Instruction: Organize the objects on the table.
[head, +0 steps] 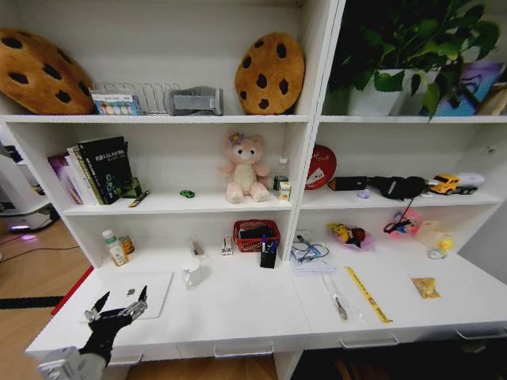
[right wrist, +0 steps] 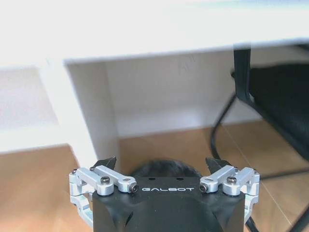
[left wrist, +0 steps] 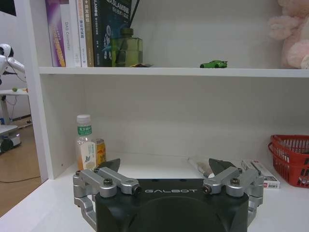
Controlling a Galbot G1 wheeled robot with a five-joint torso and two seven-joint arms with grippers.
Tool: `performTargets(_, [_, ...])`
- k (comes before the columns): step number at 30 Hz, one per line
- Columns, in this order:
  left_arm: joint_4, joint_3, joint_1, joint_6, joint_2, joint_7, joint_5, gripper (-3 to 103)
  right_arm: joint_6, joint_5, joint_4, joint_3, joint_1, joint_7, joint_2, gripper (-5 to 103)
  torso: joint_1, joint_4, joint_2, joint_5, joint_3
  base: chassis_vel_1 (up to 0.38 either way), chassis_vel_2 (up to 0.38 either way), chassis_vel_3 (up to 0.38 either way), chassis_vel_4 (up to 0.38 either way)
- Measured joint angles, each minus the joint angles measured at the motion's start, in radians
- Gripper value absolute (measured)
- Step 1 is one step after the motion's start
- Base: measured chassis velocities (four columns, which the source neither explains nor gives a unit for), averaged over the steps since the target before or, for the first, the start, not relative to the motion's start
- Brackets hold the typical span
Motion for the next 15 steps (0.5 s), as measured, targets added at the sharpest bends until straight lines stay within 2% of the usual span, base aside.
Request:
performTargets(2, [0.000, 0.000, 0.000, 0.000, 0.000, 0.000, 0.000, 100, 0.032, -0.032, 0.178, 0.066, -0.157, -0.028, 0.007, 100, 0.000, 0.0004, 0.000, 0.0002, 0.000, 0.000, 0.000, 0.000, 0.000])
performTargets(3, [0.000, 0.000, 0.000, 0.000, 0.000, 0.000, 0.000, 100, 0.070, -0.065, 0.279, 0.105, -0.244, -0.031, 0.017, 100, 0.000, 0.0002, 0.000, -0.0002, 0.000, 0.000, 0.000, 0.000, 0.000])
performTargets(7, [0.000, 0.000, 0.000, 0.000, 0.000, 0.000, 0.000, 100, 0.111, -0.100, 0.399, 0.147, -0.328, -0.029, 0.034, 100, 0.000, 0.0002, 0.000, 0.0002, 0.000, 0.000, 0.000, 0.000, 0.000])
performTargets(8, [0.000, 0.000, 0.000, 0.000, 0.000, 0.000, 0.000, 100, 0.121, -0.107, 0.498, 0.192, -0.381, -0.044, 0.048, 100, 0.000, 0.0006, 0.000, -0.0003, 0.000, 0.000, 0.000, 0.000, 0.000])
performTargets(11, [0.000, 0.000, 0.000, 0.000, 0.000, 0.000, 0.000, 100, 0.107, -0.119, 0.638, 0.275, -0.390, -0.049, 0.073, 100, 0.000, 0.0004, 0.000, 0.0007, 0.000, 0.000, 0.000, 0.000, 0.000])
performTargets(12, [0.000, 0.000, 0.000, 0.000, 0.000, 0.000, 0.000, 100, 0.107, -0.119, 0.638, 0.275, -0.390, -0.049, 0.073, 100, 0.000, 0.0004, 0.000, 0.0007, 0.000, 0.000, 0.000, 0.000, 0.000])
performTargets(14, [0.000, 0.000, 0.000, 0.000, 0.000, 0.000, 0.000, 100, 0.045, -0.048, 0.751, 0.334, -0.351, -0.036, 0.071, 100, 0.000, 0.0007, 0.000, 0.0003, 0.000, 0.000, 0.000, 0.000, 0.000])
performTargets(15, [0.000, 0.000, 0.000, 0.000, 0.000, 0.000, 0.000, 100, 0.045, -0.048, 0.751, 0.334, -0.351, -0.036, 0.071, 100, 0.000, 0.0007, 0.000, 0.0003, 0.000, 0.000, 0.000, 0.000, 0.000])
